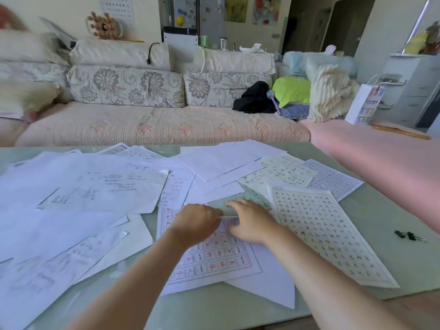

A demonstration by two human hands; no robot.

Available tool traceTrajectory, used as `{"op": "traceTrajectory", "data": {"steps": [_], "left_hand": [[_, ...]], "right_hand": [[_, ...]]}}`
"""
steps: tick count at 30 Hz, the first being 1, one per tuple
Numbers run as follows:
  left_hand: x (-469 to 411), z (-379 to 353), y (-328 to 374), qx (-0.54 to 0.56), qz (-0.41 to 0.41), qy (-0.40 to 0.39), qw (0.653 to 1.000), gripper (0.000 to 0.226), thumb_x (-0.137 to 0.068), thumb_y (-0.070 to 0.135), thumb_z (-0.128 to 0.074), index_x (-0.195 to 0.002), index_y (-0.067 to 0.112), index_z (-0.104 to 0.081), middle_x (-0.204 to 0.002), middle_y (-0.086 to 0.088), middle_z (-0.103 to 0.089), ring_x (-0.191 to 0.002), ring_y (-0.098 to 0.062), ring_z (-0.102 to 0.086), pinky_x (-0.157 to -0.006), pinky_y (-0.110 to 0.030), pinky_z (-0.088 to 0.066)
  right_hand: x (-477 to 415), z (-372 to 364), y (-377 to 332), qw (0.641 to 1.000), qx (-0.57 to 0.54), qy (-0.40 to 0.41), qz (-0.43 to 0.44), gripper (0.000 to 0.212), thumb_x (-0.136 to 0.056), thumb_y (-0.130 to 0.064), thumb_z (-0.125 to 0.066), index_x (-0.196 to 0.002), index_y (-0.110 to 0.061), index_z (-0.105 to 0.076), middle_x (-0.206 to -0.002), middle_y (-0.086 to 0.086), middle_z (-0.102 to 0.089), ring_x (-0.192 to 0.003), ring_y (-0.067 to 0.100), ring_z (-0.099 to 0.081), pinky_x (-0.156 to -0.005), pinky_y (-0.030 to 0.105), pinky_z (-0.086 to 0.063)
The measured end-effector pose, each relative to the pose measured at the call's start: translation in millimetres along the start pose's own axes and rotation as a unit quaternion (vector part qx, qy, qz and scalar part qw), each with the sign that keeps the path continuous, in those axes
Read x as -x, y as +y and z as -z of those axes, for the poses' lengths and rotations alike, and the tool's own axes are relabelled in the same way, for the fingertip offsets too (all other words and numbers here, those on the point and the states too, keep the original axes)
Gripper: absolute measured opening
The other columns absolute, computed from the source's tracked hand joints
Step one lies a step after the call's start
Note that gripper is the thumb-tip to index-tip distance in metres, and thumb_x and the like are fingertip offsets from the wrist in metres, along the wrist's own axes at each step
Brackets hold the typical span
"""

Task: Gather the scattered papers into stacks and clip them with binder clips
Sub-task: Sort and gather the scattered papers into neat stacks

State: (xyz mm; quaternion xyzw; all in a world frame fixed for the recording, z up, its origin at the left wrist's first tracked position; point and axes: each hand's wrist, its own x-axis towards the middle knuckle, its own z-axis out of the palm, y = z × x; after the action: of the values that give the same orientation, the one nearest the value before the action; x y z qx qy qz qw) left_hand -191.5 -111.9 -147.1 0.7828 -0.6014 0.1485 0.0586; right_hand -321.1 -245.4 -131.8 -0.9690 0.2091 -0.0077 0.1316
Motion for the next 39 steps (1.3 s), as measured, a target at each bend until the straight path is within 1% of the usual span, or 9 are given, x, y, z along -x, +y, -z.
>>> {"op": "traceTrajectory", "data": {"steps": [3,6,9,14,18,22,29,36,39], "left_hand": [[1,-1,-7,-0.004,-0.029,0.059,0.998,0.042,-0.095,0.042,-0.028,-0.085,0.023,-0.063,-0.062,0.006,-0.061,-0.050,-0.016,-0.058,-0.043,-0.023,-0.033],[9,9,-16,0.036,-0.011,0.042,0.998,0.037,-0.095,0.052,-0.035,-0.105,0.028,-0.061,-0.084,0.007,-0.068,-0.073,-0.017,-0.064,-0.057,-0.026,-0.043],[20,20,-24,0.065,-0.031,0.083,0.994,0.048,-0.079,0.061,-0.054,-0.119,0.033,-0.058,-0.103,0.014,-0.069,-0.090,-0.011,-0.064,-0.074,-0.029,-0.051],[48,26,-38,0.060,0.017,0.064,0.996,0.010,-0.086,0.023,-0.065,-0.090,0.030,-0.071,-0.066,0.008,-0.067,-0.059,-0.018,-0.063,-0.049,-0.025,-0.044],[80,41,-56,0.142,0.097,0.001,0.985,0.013,-0.092,0.032,-0.061,-0.100,0.035,-0.071,-0.085,0.013,-0.072,-0.078,-0.013,-0.064,-0.063,-0.025,-0.046],[109,58,-64,0.215,0.149,-0.003,0.965,0.013,-0.091,0.028,-0.063,-0.097,0.038,-0.069,-0.080,0.011,-0.070,-0.072,-0.014,-0.060,-0.064,-0.027,-0.046],[118,61,-76,0.326,0.212,-0.027,0.921,0.010,-0.086,0.032,-0.068,-0.082,0.041,-0.067,-0.075,0.013,-0.068,-0.070,-0.011,-0.062,-0.067,-0.027,-0.050],[107,63,-69,0.455,0.179,-0.202,0.849,0.038,-0.074,0.059,-0.072,-0.106,0.039,-0.071,-0.099,0.019,-0.072,-0.096,0.002,-0.065,-0.093,-0.024,-0.048],[101,60,-69,0.474,0.207,-0.159,0.841,0.049,-0.072,0.075,-0.060,-0.104,0.040,-0.071,-0.104,0.019,-0.071,-0.101,-0.002,-0.063,-0.099,-0.031,-0.045]], "right_hand": [[-3,-1,2,0.997,0.039,0.058,0.025,0.059,-0.088,-0.018,-0.058,-0.145,-0.027,-0.046,-0.143,-0.006,-0.052,-0.130,0.019,-0.050,-0.108,0.037,-0.039],[-7,-4,6,0.988,0.079,0.118,0.055,0.051,-0.089,-0.003,-0.050,-0.128,-0.031,-0.064,-0.123,-0.007,-0.068,-0.112,0.020,-0.063,-0.093,0.033,-0.050],[-4,-2,-6,0.985,0.035,0.148,0.086,0.032,-0.096,-0.019,-0.054,-0.119,-0.034,-0.071,-0.106,-0.005,-0.074,-0.096,0.021,-0.068,-0.078,0.033,-0.053],[11,2,-37,0.995,-0.048,0.030,0.088,0.034,-0.091,-0.061,-0.054,-0.099,-0.035,-0.073,-0.083,-0.006,-0.070,-0.079,0.014,-0.064,-0.074,0.034,-0.053],[20,7,-37,0.979,-0.203,-0.022,-0.006,0.081,-0.088,-0.080,-0.025,-0.107,-0.017,-0.071,-0.117,0.012,-0.069,-0.109,0.029,-0.064,-0.094,0.040,-0.048],[12,6,-27,0.976,-0.183,0.010,-0.118,0.037,-0.098,-0.042,-0.052,-0.125,-0.021,-0.065,-0.138,-0.002,-0.060,-0.125,0.017,-0.056,-0.100,0.029,-0.041],[-5,16,-29,0.789,-0.538,-0.012,-0.297,0.010,-0.084,0.006,-0.065,-0.085,-0.003,-0.065,-0.080,0.011,-0.063,-0.070,0.023,-0.059,-0.059,0.031,-0.053],[1,5,-24,0.855,-0.421,-0.026,-0.303,0.026,-0.075,0.005,-0.078,-0.099,-0.002,-0.072,-0.093,0.015,-0.075,-0.089,0.032,-0.073,-0.080,0.041,-0.059],[6,6,-23,0.878,-0.373,-0.070,-0.291,0.031,-0.076,-0.006,-0.081,-0.106,-0.005,-0.072,-0.090,0.013,-0.077,-0.077,0.029,-0.074,-0.059,0.030,-0.053]]}}
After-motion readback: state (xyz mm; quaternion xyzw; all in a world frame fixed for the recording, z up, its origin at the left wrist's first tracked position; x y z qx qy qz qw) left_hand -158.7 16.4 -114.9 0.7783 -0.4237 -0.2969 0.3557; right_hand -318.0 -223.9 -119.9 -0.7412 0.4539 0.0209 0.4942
